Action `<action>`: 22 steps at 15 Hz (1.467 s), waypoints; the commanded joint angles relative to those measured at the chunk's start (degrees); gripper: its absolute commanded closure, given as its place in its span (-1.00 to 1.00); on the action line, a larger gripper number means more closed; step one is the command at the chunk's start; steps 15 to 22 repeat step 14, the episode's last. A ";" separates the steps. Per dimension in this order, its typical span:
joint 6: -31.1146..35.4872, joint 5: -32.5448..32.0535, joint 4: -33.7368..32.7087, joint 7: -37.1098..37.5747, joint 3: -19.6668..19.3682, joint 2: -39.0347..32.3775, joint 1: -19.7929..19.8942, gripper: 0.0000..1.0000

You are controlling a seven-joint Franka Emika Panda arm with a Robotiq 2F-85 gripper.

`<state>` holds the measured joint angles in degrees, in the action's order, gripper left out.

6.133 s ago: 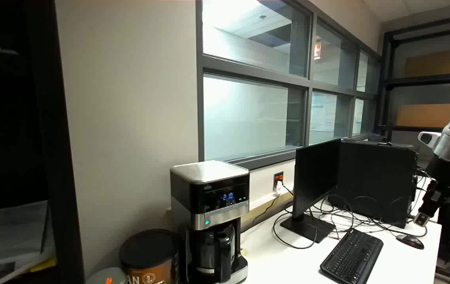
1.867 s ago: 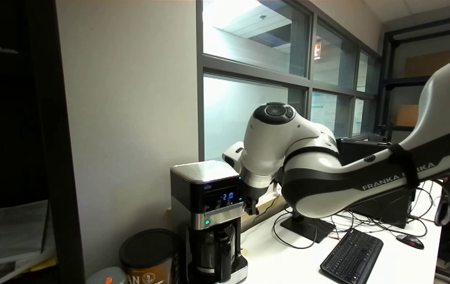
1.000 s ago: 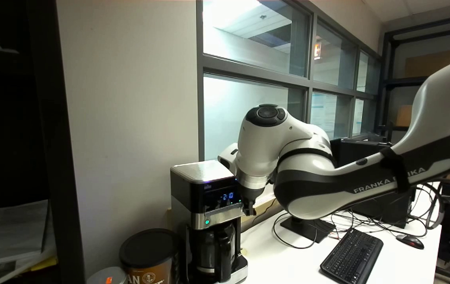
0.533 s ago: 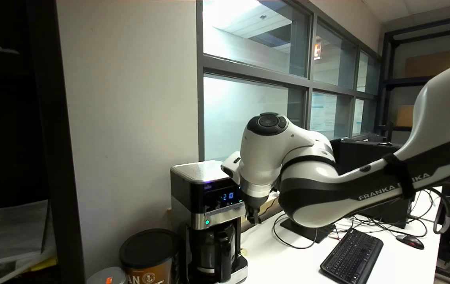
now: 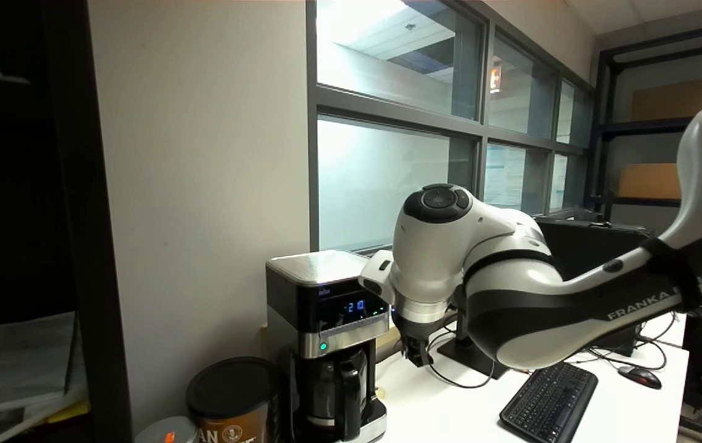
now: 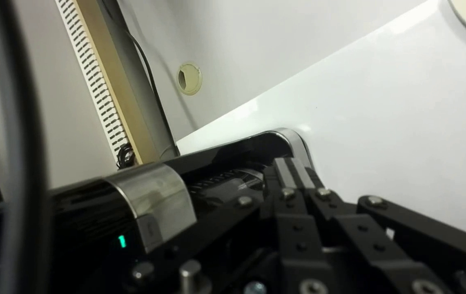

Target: Press a button on the coffee maker

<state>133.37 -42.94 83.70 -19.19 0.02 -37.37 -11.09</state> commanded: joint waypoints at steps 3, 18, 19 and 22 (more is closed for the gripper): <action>6.17 -4.32 11.77 -5.07 2.17 7.60 1.40 0.99; 12.75 -6.99 21.40 -8.97 3.48 13.76 3.82 0.99; 12.75 -6.99 21.40 -8.97 3.48 13.76 3.82 0.99; 12.75 -6.99 21.40 -8.97 3.48 13.76 3.82 0.99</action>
